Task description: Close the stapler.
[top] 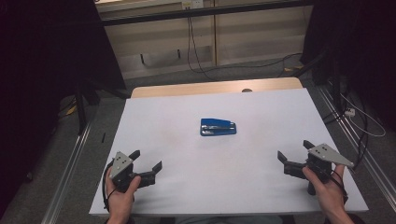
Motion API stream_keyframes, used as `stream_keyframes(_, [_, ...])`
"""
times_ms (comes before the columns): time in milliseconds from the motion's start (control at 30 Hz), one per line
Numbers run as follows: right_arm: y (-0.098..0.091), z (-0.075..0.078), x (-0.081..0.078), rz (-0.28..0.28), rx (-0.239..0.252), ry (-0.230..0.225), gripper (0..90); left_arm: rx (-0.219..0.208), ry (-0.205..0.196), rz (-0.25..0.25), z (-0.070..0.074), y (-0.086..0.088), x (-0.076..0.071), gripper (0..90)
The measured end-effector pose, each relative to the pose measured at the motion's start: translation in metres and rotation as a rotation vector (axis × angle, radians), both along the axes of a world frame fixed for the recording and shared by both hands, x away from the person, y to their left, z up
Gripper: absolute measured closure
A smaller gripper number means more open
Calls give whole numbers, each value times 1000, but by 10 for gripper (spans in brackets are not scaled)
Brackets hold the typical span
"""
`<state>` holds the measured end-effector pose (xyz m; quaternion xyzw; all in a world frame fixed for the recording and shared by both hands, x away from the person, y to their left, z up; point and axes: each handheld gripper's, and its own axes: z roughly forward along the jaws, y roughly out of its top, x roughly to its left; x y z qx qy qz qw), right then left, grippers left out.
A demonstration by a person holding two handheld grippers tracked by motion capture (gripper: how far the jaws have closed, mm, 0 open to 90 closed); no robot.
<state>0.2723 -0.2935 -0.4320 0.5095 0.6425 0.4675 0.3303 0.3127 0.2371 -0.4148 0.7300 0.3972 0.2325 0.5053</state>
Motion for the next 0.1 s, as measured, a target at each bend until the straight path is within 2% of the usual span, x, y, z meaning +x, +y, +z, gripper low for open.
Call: stream_keyframes(100, [0, 0, 2, 4, 1, -3, 13, 11, 4, 4, -1, -1, 2, 50])
